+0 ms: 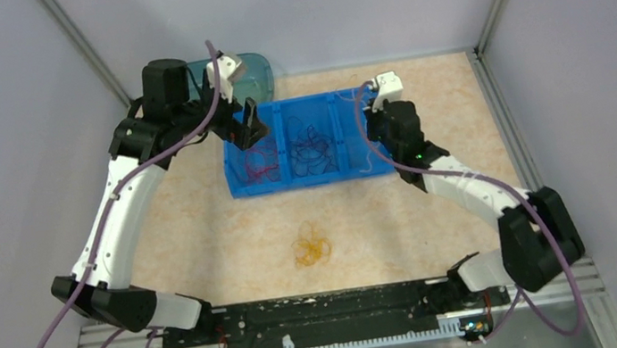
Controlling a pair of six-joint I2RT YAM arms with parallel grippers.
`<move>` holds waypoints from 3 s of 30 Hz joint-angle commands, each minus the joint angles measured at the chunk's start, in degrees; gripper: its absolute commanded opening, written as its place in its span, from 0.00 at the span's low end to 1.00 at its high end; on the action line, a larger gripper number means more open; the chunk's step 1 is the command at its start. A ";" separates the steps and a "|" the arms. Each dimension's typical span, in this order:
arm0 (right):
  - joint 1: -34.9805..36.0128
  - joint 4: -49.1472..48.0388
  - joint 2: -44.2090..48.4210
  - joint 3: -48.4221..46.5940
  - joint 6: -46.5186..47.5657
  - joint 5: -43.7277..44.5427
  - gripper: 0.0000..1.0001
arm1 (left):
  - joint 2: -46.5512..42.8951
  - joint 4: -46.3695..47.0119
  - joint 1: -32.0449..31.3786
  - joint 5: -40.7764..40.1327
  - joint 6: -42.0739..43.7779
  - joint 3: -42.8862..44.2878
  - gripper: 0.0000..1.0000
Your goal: Untangle the cables
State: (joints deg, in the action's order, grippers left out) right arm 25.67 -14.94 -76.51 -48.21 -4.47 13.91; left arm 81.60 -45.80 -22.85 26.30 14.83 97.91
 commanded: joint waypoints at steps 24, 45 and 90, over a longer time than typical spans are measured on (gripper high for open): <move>-2.38 14.86 -9.50 -17.66 -1.41 -6.43 0.52 | -3.39 -0.27 5.23 5.40 1.61 1.91 1.00; 17.44 6.72 13.62 6.68 -2.90 -14.61 0.60 | -4.61 -1.38 14.93 15.10 8.77 -11.32 1.00; 19.61 -5.54 -3.62 12.36 0.64 -51.50 0.00 | -18.16 -7.54 15.03 24.02 21.19 -30.76 1.00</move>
State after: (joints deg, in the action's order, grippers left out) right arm 45.45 -15.14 -85.38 -34.94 1.61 -34.00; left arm 65.49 -54.87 -7.99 47.11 34.39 68.86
